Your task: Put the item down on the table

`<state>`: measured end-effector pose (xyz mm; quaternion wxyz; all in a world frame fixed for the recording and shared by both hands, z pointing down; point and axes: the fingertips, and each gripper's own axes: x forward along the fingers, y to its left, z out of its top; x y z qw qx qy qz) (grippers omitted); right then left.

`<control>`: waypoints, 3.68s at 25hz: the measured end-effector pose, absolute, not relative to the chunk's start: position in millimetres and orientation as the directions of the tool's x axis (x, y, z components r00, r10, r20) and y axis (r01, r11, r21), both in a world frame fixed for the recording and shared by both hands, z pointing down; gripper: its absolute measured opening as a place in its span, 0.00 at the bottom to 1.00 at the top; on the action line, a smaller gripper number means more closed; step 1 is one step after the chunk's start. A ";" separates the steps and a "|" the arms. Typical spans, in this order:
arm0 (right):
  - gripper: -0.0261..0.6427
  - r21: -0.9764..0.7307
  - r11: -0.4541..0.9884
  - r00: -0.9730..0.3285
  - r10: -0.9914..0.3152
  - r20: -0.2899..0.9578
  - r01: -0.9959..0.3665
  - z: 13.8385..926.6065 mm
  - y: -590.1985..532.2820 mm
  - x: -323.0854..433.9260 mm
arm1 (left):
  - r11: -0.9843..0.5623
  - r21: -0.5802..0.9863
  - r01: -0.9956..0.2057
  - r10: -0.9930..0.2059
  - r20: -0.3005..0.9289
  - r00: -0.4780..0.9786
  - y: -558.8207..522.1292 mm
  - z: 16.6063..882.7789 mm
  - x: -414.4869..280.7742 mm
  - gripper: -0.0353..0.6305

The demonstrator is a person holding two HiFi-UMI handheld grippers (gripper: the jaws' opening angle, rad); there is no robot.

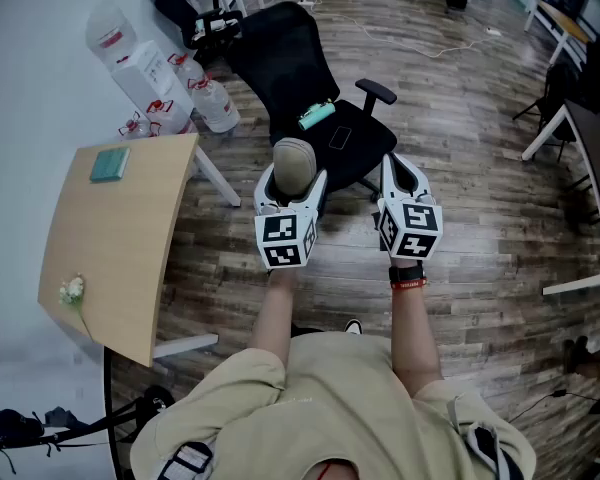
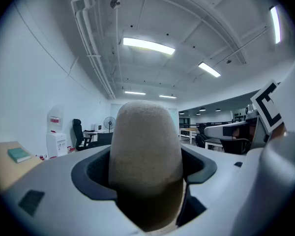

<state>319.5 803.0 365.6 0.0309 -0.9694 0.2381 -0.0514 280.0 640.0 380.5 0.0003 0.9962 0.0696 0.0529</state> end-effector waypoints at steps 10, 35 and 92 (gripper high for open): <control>0.06 -0.131 -0.799 0.794 -0.599 0.103 -0.586 383.7 735.4 326.5 | -1.000 0.021 0.005 0.007 0.126 0.992 586.7 395.6 261.0 0.61; 0.04 -0.100 -0.362 0.341 -0.922 0.185 -0.927 375.7 284.5 238.5 | -0.854 -0.020 -0.519 -0.518 0.116 0.847 194.0 372.8 124.2 0.61; 0.04 -0.149 0.264 -0.296 -0.916 0.272 -0.953 423.0 -355.0 46.4 | -0.468 -0.040 -0.883 -0.863 0.234 0.447 -344.2 441.5 -85.1 0.61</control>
